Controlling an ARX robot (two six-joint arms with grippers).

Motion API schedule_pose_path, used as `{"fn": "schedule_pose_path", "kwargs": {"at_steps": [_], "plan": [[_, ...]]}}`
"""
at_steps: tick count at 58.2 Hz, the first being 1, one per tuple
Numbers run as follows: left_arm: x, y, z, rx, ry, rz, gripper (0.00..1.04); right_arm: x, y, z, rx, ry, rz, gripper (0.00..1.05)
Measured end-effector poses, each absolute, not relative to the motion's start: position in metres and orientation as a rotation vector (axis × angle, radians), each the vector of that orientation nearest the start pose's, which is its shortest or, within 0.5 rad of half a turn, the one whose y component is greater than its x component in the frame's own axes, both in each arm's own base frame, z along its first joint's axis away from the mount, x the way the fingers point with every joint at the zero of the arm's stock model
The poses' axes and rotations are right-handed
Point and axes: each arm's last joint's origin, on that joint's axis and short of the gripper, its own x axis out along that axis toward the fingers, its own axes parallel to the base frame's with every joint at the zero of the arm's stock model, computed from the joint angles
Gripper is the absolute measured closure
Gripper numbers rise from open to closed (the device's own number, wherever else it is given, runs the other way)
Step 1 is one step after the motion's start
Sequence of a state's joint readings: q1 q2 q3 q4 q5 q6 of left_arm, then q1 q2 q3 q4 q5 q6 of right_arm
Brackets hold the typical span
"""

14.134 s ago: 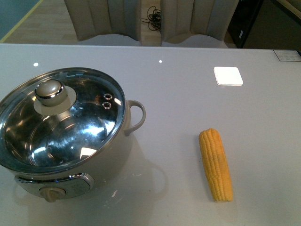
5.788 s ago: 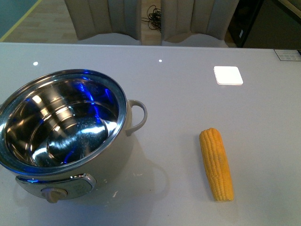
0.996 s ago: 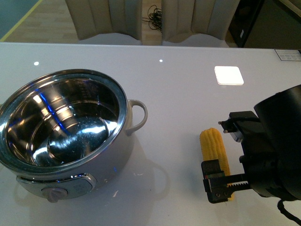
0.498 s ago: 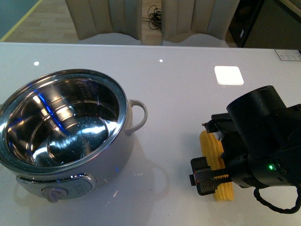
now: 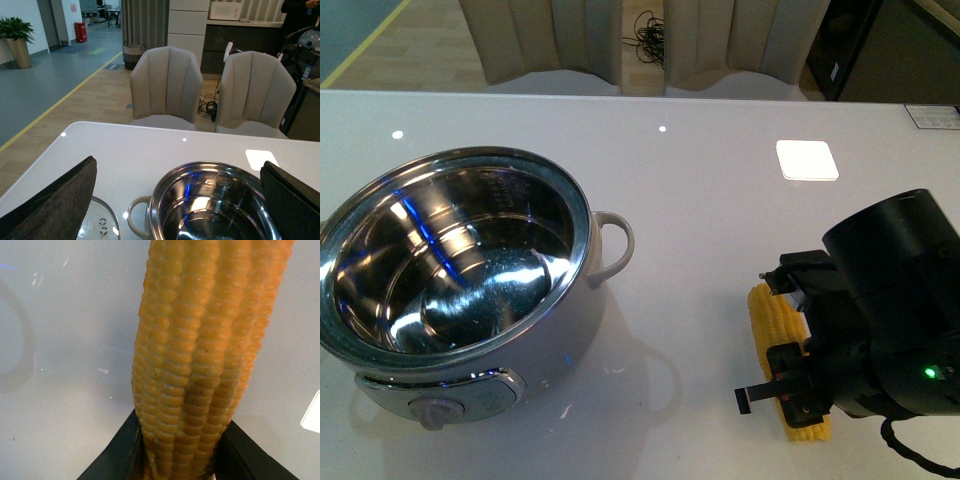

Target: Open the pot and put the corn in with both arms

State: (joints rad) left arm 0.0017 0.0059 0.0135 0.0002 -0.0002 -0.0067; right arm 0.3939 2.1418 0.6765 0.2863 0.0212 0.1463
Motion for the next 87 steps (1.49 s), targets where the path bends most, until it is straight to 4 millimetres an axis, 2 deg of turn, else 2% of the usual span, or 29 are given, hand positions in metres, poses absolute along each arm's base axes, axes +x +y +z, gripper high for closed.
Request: {"fn": "schedule_pose_path", "kwargs": {"at_steps": [11,22,29,33,37,43,57,64,87], "plan": [[0.097,0.000,0.168,-0.007,-0.008,0.002,0.07,0.259,0.102,0.028,-0.056,1.120,0.284,0.82],[0.097,0.000,0.168,-0.007,-0.008,0.002,0.07,0.253,0.096,0.070,0.035,1.049,0.328,0.82],[0.097,0.000,0.168,-0.007,-0.008,0.002,0.07,0.251,0.095,0.097,0.087,0.995,0.354,0.78],[0.097,0.000,0.168,-0.007,-0.008,0.002,0.07,0.246,0.096,0.120,0.129,0.953,0.381,0.77],[0.097,0.000,0.168,-0.007,-0.008,0.002,0.07,0.243,0.100,0.130,0.149,0.940,0.398,0.75],[0.097,0.000,0.168,-0.007,-0.008,0.002,0.07,0.243,0.109,0.139,0.179,0.933,0.425,0.67],[0.097,0.000,0.168,-0.007,-0.008,0.002,0.07,0.255,0.138,0.156,0.261,0.939,0.484,0.70],[0.097,0.000,0.168,-0.007,-0.008,0.002,0.07,0.263,0.151,0.160,0.295,0.951,0.489,0.73],[0.097,0.000,0.168,-0.007,-0.008,0.002,0.07,0.279,0.194,0.172,0.379,0.979,0.521,0.74]]}}
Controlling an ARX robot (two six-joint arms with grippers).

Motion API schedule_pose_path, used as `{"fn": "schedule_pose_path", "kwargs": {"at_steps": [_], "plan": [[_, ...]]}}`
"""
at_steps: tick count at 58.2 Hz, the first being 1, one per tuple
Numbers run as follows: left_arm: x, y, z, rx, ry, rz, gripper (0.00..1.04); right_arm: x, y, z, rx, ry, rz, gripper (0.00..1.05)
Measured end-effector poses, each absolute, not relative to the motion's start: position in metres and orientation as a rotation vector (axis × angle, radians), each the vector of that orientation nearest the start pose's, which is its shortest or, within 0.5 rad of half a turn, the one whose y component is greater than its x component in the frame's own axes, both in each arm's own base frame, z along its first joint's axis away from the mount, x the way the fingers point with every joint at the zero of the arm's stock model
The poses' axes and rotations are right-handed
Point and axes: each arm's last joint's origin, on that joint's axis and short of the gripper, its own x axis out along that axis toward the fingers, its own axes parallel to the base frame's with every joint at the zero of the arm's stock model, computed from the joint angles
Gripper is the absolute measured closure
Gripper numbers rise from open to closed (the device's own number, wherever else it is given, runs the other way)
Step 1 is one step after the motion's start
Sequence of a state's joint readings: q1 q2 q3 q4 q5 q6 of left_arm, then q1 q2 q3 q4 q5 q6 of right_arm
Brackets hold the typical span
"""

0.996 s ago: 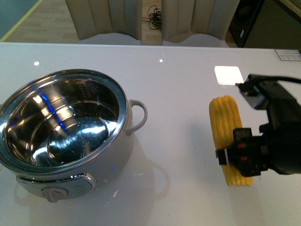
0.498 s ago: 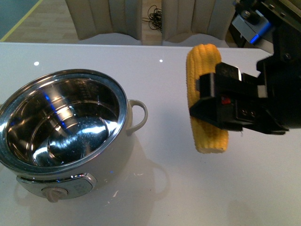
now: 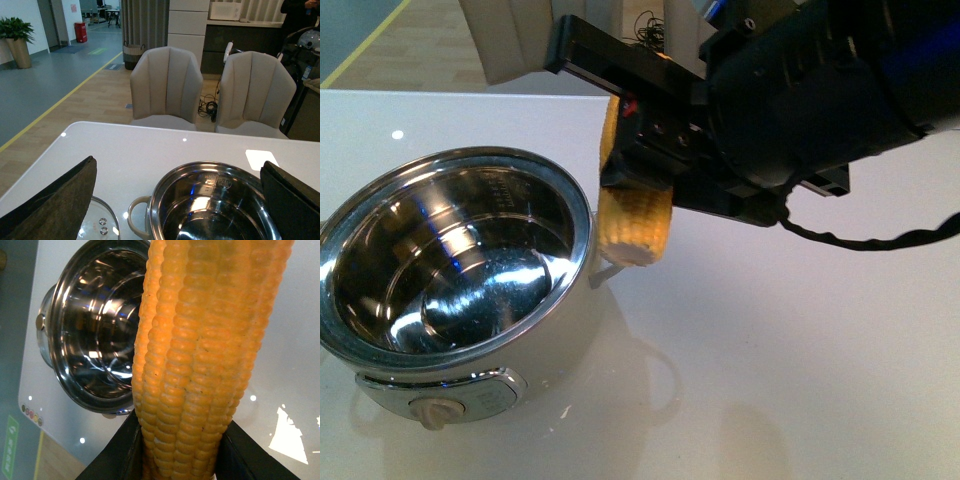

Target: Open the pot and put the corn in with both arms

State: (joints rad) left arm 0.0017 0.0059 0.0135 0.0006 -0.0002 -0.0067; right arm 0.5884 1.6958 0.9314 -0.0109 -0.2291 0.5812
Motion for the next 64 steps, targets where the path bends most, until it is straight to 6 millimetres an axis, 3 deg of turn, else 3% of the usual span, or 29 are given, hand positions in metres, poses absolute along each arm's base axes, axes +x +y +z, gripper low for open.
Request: {"fn": "schedule_pose_path", "kwargs": {"at_steps": [20,46,64], "plan": [[0.097,0.000,0.168,-0.007,-0.008,0.002,0.07,0.288,0.228,0.175,0.418,1.008,0.547,0.74],[0.097,0.000,0.168,-0.007,-0.008,0.002,0.07,0.297,0.264,0.154,0.453,1.089,0.564,0.72],[0.097,0.000,0.168,-0.007,-0.008,0.002,0.07,0.320,0.256,0.156,0.710,1.072,0.554,0.70]]}}
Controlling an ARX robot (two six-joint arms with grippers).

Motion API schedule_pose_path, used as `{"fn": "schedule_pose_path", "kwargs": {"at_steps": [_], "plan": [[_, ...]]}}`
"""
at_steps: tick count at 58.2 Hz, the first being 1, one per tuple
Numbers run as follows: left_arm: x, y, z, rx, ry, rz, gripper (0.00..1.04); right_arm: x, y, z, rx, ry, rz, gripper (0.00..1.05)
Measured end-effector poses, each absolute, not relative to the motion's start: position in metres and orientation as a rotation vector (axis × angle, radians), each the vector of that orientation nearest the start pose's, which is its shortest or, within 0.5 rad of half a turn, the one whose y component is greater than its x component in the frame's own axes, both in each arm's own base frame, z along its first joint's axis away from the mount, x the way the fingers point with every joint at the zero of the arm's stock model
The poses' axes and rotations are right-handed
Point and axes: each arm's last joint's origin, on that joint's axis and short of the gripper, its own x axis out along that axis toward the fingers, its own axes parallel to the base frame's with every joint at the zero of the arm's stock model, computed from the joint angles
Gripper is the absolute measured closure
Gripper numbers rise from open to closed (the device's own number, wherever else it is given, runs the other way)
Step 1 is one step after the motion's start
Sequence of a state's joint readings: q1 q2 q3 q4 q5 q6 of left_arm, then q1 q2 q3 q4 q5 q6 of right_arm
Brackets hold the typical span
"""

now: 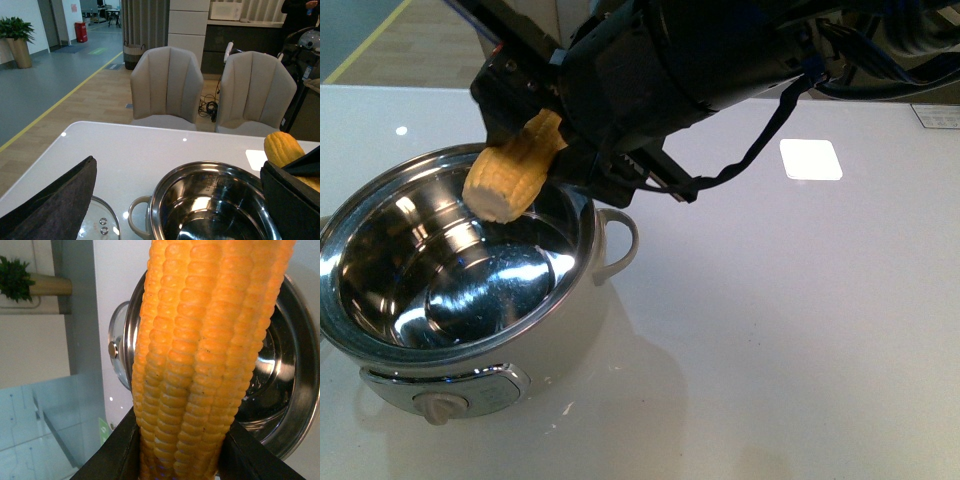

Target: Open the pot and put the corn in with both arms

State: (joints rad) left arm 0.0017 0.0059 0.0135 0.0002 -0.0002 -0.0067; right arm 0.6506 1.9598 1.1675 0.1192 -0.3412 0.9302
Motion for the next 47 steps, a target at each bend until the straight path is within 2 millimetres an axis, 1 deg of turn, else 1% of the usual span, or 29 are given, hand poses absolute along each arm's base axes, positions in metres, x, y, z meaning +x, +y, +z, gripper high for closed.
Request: {"fn": "schedule_pose_path", "kwargs": {"at_steps": [13,22,25,31,35,42,47], "plan": [[0.097,0.000,0.168,-0.007,-0.008,0.002,0.07,0.335,0.241,0.155,0.794,1.054,0.535,0.69],[0.097,0.000,0.168,-0.007,-0.008,0.002,0.07,0.342,0.230,0.154,0.804,1.051,0.514,0.67],[0.097,0.000,0.168,-0.007,-0.008,0.002,0.07,0.341,0.230,0.153,0.787,1.057,0.519,0.66],[0.097,0.000,0.168,-0.007,-0.008,0.002,0.07,0.336,0.236,0.150,0.737,1.079,0.540,0.61],[0.097,0.000,0.168,-0.007,-0.008,0.002,0.07,0.329,0.246,0.144,0.679,1.106,0.565,0.56],[0.097,0.000,0.168,-0.007,-0.008,0.002,0.07,0.321,0.257,0.137,0.607,1.135,0.594,0.56],[0.097,0.000,0.168,-0.007,-0.008,0.002,0.07,0.313,0.264,0.131,0.507,1.159,0.632,0.57]]}}
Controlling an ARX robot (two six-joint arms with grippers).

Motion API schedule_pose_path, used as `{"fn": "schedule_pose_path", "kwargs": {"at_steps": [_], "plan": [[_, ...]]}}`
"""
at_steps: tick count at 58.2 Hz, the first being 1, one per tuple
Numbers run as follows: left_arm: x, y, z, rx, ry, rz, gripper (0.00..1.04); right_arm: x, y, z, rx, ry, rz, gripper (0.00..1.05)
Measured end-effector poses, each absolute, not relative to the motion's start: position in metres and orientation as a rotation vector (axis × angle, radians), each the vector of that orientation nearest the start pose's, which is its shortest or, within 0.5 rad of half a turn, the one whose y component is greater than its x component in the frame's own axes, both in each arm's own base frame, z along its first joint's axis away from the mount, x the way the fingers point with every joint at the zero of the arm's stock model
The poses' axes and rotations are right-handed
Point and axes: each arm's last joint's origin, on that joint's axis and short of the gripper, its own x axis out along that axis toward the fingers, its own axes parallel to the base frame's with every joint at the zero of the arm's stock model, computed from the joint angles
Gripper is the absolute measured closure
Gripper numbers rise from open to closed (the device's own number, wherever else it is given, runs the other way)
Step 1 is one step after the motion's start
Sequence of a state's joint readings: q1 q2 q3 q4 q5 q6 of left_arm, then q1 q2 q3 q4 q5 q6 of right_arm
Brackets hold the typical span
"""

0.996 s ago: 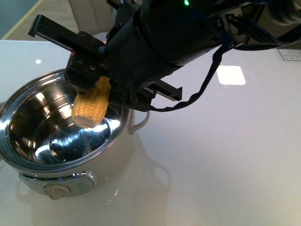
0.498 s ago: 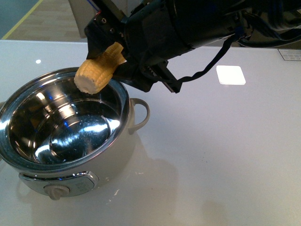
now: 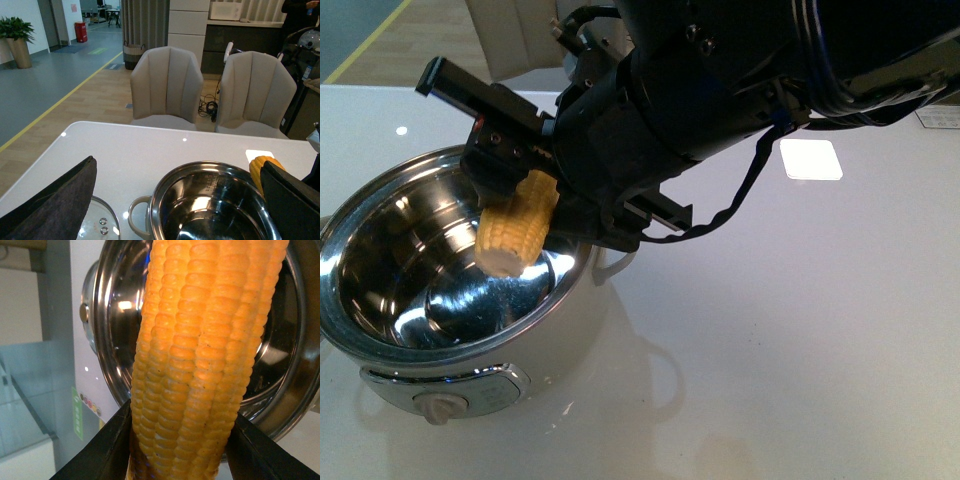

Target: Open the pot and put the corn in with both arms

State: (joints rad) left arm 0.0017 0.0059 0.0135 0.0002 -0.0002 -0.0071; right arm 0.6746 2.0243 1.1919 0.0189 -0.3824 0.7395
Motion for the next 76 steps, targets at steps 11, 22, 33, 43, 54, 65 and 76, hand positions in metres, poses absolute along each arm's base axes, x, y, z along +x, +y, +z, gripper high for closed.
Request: {"fn": "schedule_pose_path", "kwargs": {"at_steps": [11,22,33,43,54,65,76], "plan": [[0.097,0.000,0.168,-0.007,-0.008,0.002,0.07,0.307,0.270,0.122,0.336,1.188,0.715,0.55],[0.097,0.000,0.168,-0.007,-0.008,0.002,0.07,0.309,0.279,0.117,0.256,1.203,0.773,0.53],[0.097,0.000,0.168,-0.007,-0.008,0.002,0.07,0.312,0.289,0.118,0.220,1.202,0.792,0.47],[0.097,0.000,0.168,-0.007,-0.008,0.002,0.07,0.311,0.291,0.119,0.220,1.195,0.800,0.39],[0.097,0.000,0.168,-0.007,-0.008,0.002,0.07,0.314,0.279,0.117,0.296,1.162,0.751,0.33],[0.097,0.000,0.168,-0.007,-0.008,0.002,0.07,0.330,0.234,0.156,0.529,1.003,0.671,0.34],[0.097,0.000,0.168,-0.007,-0.008,0.002,0.07,0.334,0.183,0.188,0.672,0.883,0.591,0.34]]}}
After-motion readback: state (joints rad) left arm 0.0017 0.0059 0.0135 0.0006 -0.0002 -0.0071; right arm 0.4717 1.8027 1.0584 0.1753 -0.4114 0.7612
